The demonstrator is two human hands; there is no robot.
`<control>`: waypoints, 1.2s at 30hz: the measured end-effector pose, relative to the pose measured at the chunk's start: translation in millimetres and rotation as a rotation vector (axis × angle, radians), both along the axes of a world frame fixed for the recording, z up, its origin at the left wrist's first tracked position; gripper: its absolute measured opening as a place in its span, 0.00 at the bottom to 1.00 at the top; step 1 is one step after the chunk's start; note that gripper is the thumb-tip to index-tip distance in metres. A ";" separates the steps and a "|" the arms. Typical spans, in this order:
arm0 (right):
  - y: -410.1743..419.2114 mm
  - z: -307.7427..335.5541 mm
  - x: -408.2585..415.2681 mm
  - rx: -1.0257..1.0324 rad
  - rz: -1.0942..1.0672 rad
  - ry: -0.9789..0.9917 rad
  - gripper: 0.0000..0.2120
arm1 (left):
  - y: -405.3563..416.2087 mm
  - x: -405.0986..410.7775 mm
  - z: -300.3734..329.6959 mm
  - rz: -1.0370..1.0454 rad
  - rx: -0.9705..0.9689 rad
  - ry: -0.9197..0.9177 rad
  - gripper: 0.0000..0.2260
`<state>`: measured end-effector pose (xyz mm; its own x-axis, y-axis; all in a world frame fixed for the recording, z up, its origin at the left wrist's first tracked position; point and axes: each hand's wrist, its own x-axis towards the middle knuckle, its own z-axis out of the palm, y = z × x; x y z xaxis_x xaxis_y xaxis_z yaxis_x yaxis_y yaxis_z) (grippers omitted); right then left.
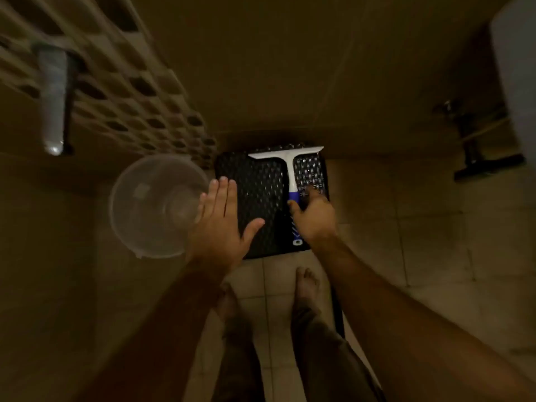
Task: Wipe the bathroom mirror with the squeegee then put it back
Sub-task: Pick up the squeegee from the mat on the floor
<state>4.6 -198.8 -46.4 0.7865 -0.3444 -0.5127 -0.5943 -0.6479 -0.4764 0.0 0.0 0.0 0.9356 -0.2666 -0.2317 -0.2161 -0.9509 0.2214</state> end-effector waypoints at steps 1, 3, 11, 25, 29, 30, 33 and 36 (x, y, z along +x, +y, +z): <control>1.4 -11.5 1.5 0.031 -0.048 -0.006 0.26 | -3.7 0.2 -6.9 0.002 -0.016 0.010 0.40; 4.7 -26.7 4.4 0.074 -0.109 0.030 0.26 | -8.5 -1.8 -20.8 0.006 -0.022 0.010 0.40; 14.4 -39.4 7.5 0.171 -0.209 0.035 0.16 | -5.4 -17.2 -27.1 0.019 0.000 -0.011 0.40; 17.9 174.9 -17.6 0.417 -0.513 -0.168 0.11 | 1.5 9.4 133.4 -0.048 0.011 -0.141 0.39; 19.0 243.0 -35.4 0.439 -0.563 -0.294 0.11 | 4.3 20.0 181.1 -0.093 -0.032 -0.212 0.39; 18.8 255.7 -37.6 0.439 -0.573 -0.319 0.10 | 3.3 24.1 190.0 -0.102 -0.043 -0.220 0.38; 16.3 294.2 -46.3 0.437 -0.617 -0.402 0.08 | -5.3 34.8 222.8 -0.149 -0.081 -0.298 0.38; 10.2 327.7 -52.2 0.374 -0.643 -0.509 0.09 | -23.2 44.2 253.1 -0.220 -0.114 -0.371 0.38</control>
<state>-47.6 -188.6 281.3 0.6618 -0.6769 -0.3221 -0.4481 -0.0127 -0.8939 44.2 -23.2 253.1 0.8679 -0.4732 0.1512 -0.4954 -0.8472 0.1919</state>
